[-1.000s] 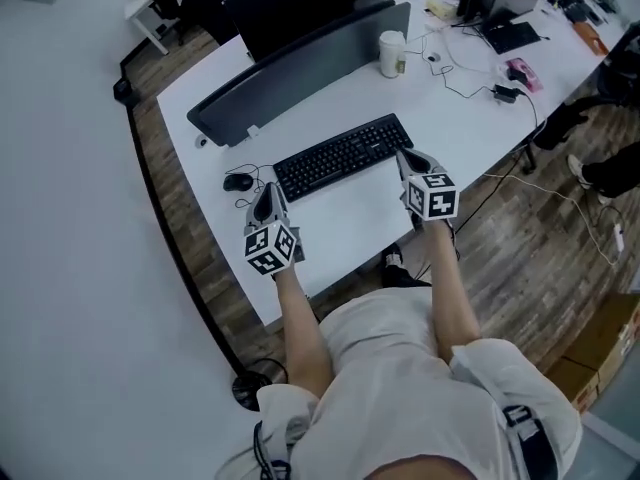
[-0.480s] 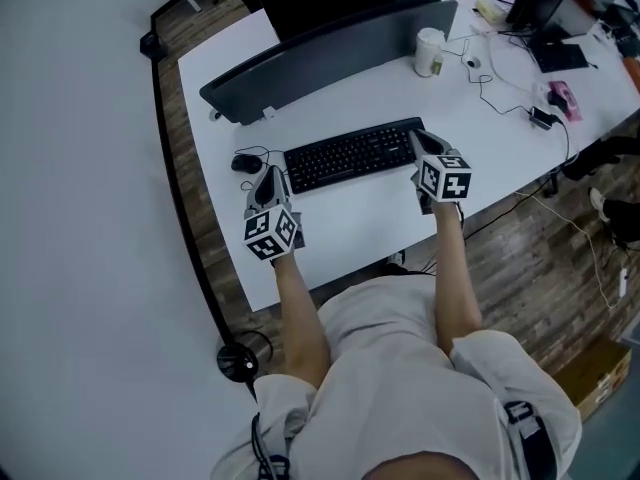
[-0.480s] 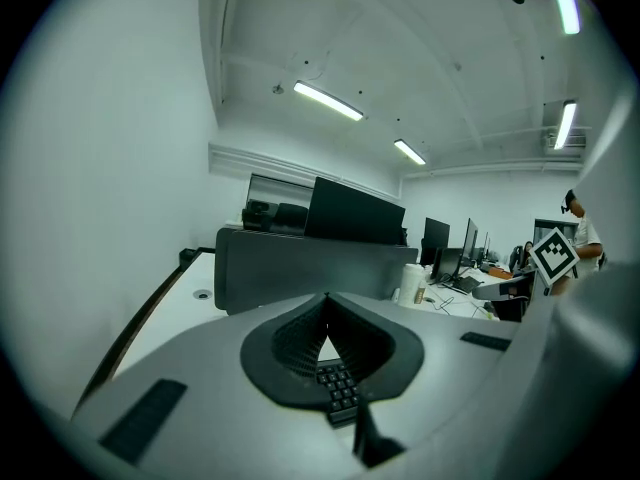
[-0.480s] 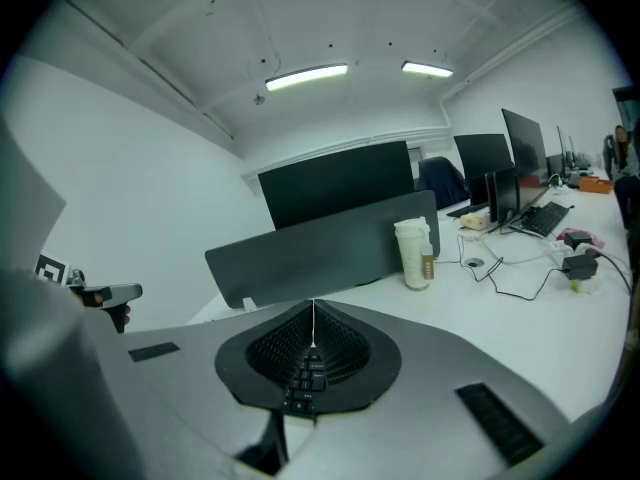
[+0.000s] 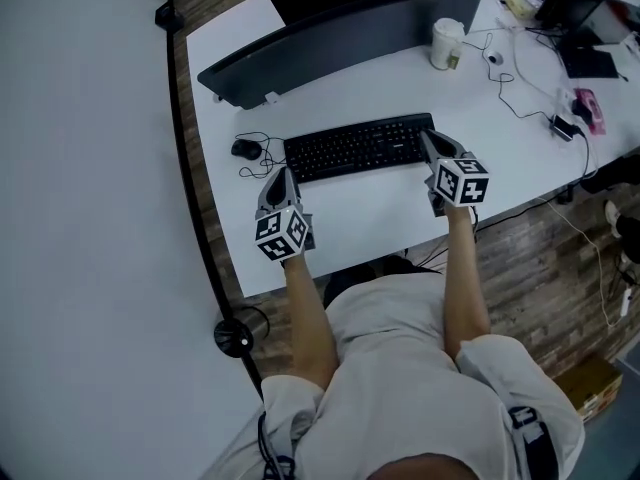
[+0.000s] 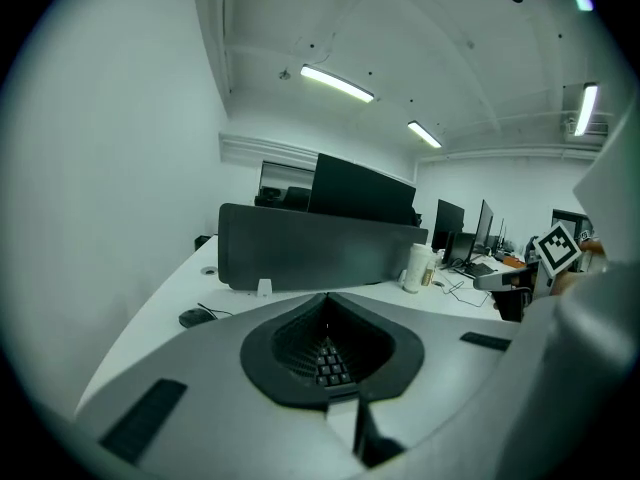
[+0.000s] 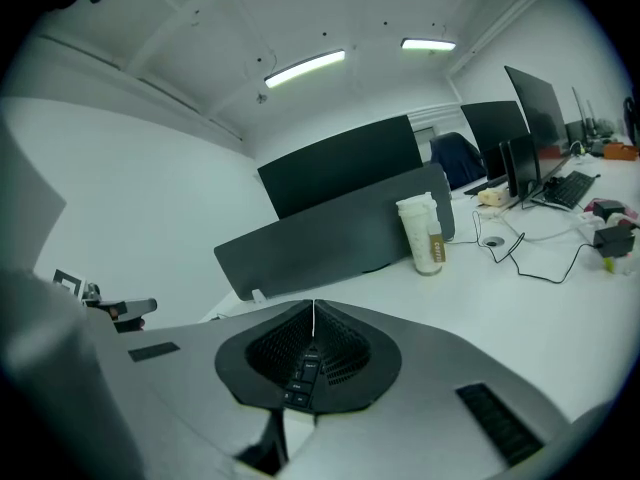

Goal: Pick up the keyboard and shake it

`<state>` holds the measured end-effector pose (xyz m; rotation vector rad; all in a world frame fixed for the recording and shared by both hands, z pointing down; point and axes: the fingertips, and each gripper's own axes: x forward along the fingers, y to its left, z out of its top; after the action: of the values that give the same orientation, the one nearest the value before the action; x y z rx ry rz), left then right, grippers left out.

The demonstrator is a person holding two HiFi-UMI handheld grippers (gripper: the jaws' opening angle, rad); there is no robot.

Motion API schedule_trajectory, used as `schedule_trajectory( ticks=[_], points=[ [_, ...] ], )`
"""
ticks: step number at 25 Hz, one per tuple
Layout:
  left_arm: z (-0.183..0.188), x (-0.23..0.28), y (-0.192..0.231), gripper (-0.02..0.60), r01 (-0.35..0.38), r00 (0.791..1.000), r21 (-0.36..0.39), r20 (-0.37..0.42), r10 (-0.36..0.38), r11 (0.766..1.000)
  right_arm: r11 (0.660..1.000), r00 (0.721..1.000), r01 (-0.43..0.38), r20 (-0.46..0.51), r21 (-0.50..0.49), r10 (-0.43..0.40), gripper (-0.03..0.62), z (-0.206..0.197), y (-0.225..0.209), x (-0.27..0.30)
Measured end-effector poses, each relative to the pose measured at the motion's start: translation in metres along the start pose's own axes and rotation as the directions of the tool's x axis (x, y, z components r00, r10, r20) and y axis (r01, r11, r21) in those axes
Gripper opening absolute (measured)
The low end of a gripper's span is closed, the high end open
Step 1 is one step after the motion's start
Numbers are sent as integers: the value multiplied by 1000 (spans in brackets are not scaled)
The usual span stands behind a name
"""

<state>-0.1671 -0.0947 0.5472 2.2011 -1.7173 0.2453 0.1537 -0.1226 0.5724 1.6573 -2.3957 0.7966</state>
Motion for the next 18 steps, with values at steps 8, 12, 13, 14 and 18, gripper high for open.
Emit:
schedule_trajectory(
  ticks=[8, 12, 13, 14, 18],
  points=[
    [-20, -1, 3, 15, -32, 998, -15, -46, 32, 999, 999, 999, -45, -14, 25, 45, 40, -7, -9, 12],
    [-18, 9, 3, 15, -32, 999, -13, -44, 31, 999, 997, 998, -70, 9, 27, 70, 40, 6, -15, 16],
    [-16, 11, 3, 15, -32, 999, -15, -42, 31, 999, 997, 997, -78, 11, 29, 78, 40, 9, -15, 17],
    [-14, 13, 3, 15, -32, 999, -17, -39, 32, 999, 996, 996, -87, 9, 31, 87, 40, 12, -16, 19],
    [-13, 22, 9, 15, -12, 999, 14, -50, 12, 1000, 992, 993, -113, -22, 61, 115, 40, 16, -27, 29]
  ],
)
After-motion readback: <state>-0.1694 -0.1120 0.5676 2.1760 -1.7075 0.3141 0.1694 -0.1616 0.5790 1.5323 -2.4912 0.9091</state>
